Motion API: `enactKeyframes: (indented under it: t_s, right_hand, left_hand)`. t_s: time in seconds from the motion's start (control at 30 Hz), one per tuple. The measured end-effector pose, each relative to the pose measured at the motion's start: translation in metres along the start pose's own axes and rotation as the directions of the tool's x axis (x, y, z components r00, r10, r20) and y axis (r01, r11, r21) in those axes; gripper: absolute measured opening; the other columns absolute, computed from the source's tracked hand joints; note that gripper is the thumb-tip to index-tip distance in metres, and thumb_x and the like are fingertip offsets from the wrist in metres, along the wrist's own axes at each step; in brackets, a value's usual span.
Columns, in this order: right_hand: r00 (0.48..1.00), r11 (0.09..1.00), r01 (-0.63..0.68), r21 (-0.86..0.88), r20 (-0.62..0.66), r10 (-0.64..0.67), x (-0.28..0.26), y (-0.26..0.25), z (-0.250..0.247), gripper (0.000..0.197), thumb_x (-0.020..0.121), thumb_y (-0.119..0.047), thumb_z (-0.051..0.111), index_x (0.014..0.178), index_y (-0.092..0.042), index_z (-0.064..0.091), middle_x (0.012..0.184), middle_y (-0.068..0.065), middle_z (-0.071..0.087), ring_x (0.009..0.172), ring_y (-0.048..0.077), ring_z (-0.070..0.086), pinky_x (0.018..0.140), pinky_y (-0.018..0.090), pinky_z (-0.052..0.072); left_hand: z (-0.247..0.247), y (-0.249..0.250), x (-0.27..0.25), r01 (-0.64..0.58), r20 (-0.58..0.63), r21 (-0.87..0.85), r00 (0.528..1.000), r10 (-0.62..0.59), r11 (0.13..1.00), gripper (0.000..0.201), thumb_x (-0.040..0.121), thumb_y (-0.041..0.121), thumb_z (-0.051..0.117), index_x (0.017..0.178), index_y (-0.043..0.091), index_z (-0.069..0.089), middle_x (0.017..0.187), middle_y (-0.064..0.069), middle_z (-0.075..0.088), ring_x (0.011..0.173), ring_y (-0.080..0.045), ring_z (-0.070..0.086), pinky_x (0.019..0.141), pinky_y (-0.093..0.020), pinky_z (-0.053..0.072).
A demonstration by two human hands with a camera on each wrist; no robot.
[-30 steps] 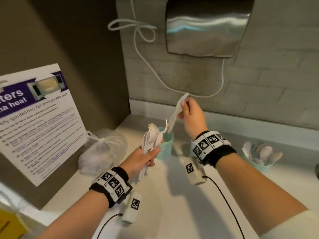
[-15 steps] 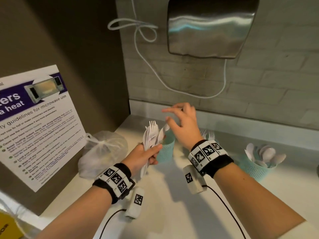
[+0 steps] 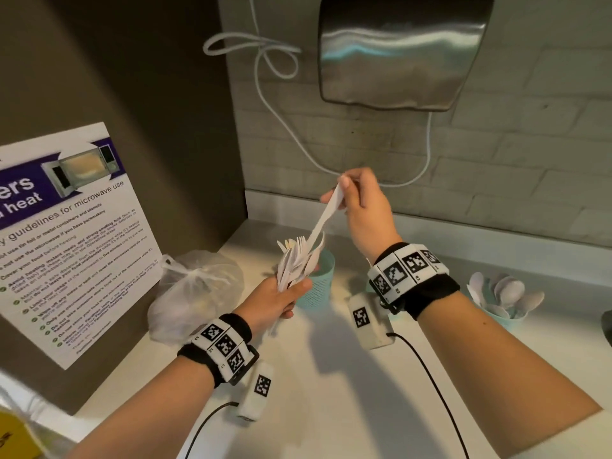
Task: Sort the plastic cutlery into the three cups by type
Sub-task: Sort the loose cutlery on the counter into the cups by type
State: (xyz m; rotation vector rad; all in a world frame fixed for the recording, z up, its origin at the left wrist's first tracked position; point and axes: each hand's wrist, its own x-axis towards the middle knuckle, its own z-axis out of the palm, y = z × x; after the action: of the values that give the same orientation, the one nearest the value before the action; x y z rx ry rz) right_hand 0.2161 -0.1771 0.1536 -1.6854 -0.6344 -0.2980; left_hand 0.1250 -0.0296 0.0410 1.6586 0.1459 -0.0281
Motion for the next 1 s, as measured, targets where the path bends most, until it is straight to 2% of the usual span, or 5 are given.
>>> enactKeyframes:
  t_s: [0.17,0.43,0.63,0.73,1.0]
  right_hand:
    - [0.966,0.964,0.140,0.225,-0.243,-0.084,0.001,-0.017,-0.004,0.014,0.103,-0.024,0.034,0.097,-0.030,0.045,0.063,-0.008,0.051,0.055,0.010,0.054,0.060,0.030,0.055]
    - [0.980,0.975,0.009,-0.224,0.194,0.036,-0.033,0.012,0.029,0.018,0.082,-0.046,0.068,0.076,-0.029,0.064,0.051,-0.017,0.052,0.047,0.002,0.043,0.051,0.020,0.035]
    - [0.983,0.912,-0.107,-0.397,0.094,0.156,-0.043,0.020,0.040,0.029,0.079,-0.059,0.064,0.081,-0.030,0.066,0.062,-0.010,0.054,0.061,0.007,0.054,0.054,0.025,0.038]
    - [0.991,0.954,-0.068,-0.292,0.093,0.099,-0.046,0.023,0.044,0.016,0.081,-0.043,0.068,0.083,-0.032,0.057,0.072,-0.011,0.059,0.070,0.006,0.058,0.062,0.030,0.049]
    - [0.987,0.970,-0.086,-0.227,0.113,0.114,-0.046,0.030,0.050,0.014,0.080,-0.044,0.067,0.088,-0.032,0.066,0.082,-0.011,0.065,0.079,0.007,0.062,0.069,0.028,0.052]
  left_hand:
    - [-0.001,-0.004,-0.003,-0.028,-0.123,0.022,0.992,0.031,0.999,0.020,0.091,0.030,0.061,0.111,0.029,0.063,0.057,0.014,0.043,0.054,-0.007,0.032,0.050,-0.020,0.030]
    - [0.001,0.009,-0.002,-0.103,-0.219,0.048,0.969,0.111,0.993,0.031,0.095,0.041,0.049,0.120,0.022,0.049,0.068,0.005,0.041,0.059,-0.009,0.035,0.055,-0.024,0.032]
    - [0.002,0.006,0.008,-0.160,-0.308,0.156,0.930,0.202,0.975,0.032,0.097,0.032,0.049,0.128,0.024,0.042,0.097,-0.006,0.058,0.094,-0.035,0.057,0.083,-0.046,0.049]
    - [0.002,0.000,0.017,-0.159,-0.326,0.214,0.918,0.224,0.964,0.029,0.096,0.030,0.050,0.124,0.024,0.042,0.100,-0.002,0.061,0.087,-0.022,0.058,0.074,-0.033,0.048]
    - [-0.003,-0.002,0.017,-0.157,-0.331,0.358,0.901,0.282,0.921,0.037,0.094,0.028,0.054,0.127,0.020,0.039,0.112,-0.005,0.063,0.101,-0.021,0.062,0.089,-0.040,0.050]
